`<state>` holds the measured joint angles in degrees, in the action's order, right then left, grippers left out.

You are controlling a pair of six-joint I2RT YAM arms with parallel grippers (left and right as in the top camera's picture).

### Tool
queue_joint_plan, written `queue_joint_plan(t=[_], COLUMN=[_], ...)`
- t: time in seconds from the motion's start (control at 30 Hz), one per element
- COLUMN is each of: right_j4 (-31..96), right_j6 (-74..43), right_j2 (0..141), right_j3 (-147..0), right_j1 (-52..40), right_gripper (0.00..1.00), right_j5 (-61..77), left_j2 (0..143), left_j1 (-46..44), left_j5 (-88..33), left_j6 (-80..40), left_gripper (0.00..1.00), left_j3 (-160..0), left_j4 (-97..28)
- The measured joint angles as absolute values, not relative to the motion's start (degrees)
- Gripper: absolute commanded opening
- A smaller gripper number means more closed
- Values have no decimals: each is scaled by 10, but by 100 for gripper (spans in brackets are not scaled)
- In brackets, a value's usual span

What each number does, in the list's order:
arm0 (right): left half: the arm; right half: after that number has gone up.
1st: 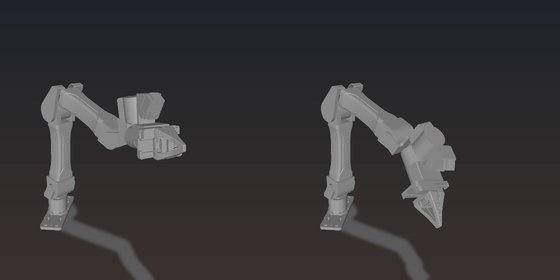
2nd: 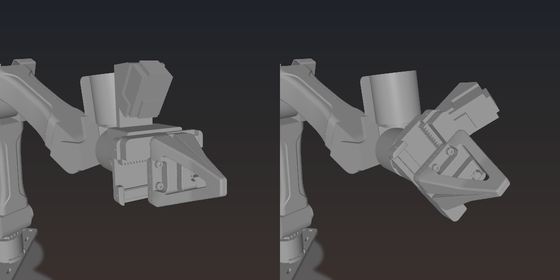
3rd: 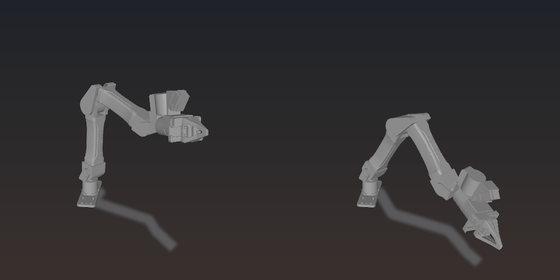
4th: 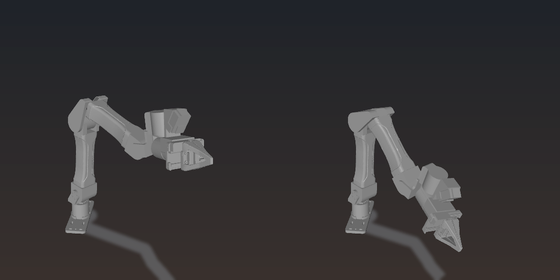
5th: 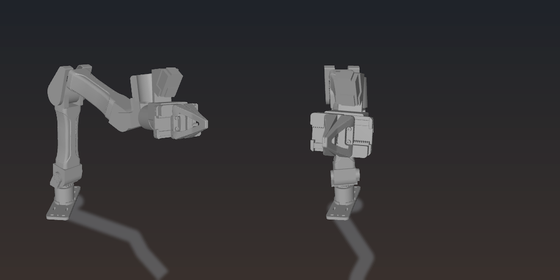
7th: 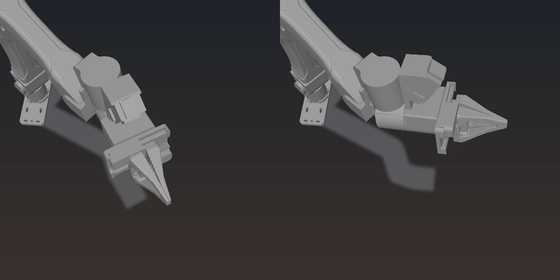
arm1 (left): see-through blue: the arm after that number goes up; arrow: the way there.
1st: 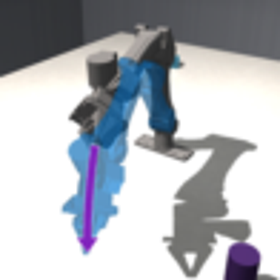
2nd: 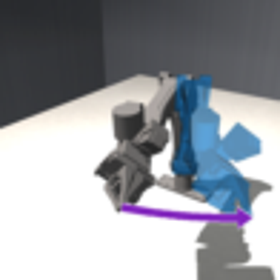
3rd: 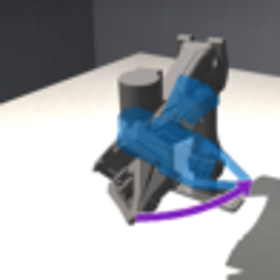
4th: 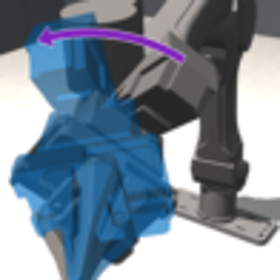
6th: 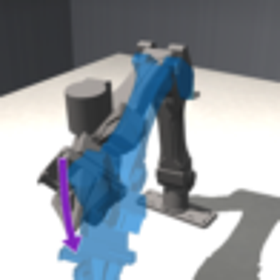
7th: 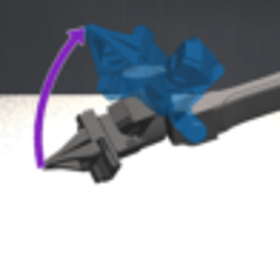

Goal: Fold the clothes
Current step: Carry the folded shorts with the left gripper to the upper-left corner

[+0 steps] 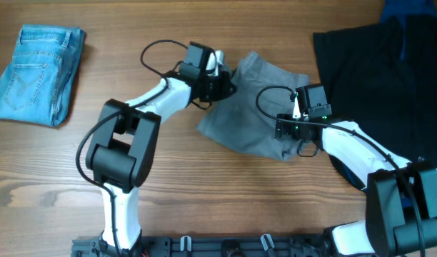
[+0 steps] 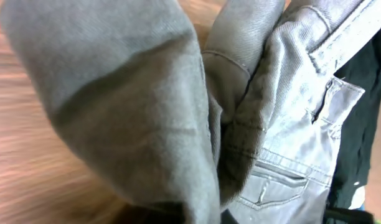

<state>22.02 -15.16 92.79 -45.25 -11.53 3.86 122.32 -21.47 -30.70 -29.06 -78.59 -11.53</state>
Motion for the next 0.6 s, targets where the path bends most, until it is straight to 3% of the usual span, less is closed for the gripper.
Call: queue_joint_plan(t=[0.17,0.27,0.43,0.6], right_j4=[242,270,275,298], right_j6=[-153,-151,-151,-151], right_j2=[914,886,842,833], right_j3=[-462,-466,-466,-467], right_j1=[-119,-115,-112,-112], right_gripper=[74,74,75,74], right_j5=[67,59,48,48], left_j2=[1202,1139,1036,1020], left_j1=[-143,-74,65,173], left_j5=[-319,-251,-146,-111], left_j6=[-252,-203,-153,-137], left_gripper=[4,4,4,4], left_j3=[-779,-775,-784,-821], left_j4=[-175,-208,-206,-147])
